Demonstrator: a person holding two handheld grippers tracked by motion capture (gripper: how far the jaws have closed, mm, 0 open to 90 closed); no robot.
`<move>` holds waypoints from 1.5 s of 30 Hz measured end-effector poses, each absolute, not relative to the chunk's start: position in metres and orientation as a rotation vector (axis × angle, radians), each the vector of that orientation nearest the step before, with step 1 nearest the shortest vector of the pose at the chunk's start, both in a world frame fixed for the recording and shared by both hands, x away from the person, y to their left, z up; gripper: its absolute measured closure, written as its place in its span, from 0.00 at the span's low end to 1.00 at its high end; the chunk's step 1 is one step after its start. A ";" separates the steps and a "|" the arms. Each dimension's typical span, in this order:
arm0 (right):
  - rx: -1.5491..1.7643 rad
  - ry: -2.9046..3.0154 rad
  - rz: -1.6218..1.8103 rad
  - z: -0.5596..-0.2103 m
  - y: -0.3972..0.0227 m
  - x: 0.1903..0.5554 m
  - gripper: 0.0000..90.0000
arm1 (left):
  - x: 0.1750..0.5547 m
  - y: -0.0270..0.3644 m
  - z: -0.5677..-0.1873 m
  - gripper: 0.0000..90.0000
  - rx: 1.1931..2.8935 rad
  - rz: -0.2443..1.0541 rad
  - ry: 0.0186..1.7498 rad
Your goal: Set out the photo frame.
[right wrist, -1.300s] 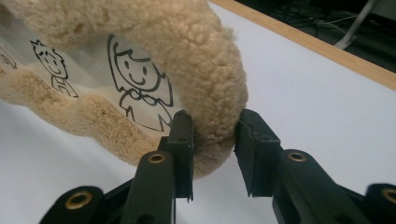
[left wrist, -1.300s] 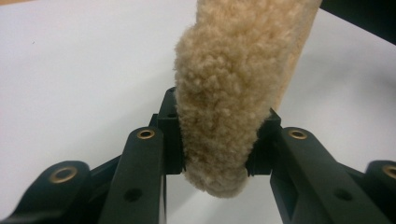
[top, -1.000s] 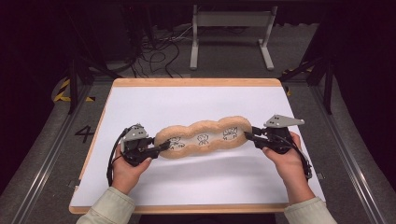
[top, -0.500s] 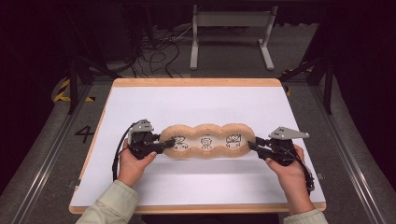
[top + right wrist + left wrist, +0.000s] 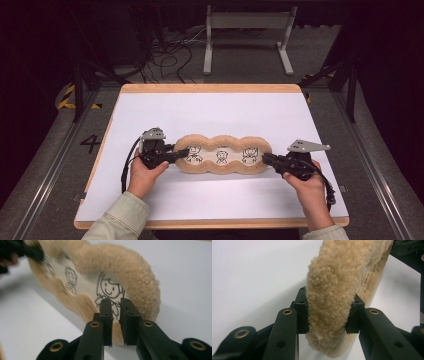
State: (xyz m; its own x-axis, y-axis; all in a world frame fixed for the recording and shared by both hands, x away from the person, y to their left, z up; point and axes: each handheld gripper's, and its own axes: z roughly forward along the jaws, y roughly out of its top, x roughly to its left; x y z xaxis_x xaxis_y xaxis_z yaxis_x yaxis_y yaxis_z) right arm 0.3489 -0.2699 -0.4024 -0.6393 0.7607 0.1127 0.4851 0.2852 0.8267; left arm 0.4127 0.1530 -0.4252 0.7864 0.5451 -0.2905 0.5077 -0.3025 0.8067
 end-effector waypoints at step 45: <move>1.075 2.226 1.276 -0.366 -0.302 0.348 0.44 | 0.340 0.240 -0.420 0.31 1.879 0.375 0.963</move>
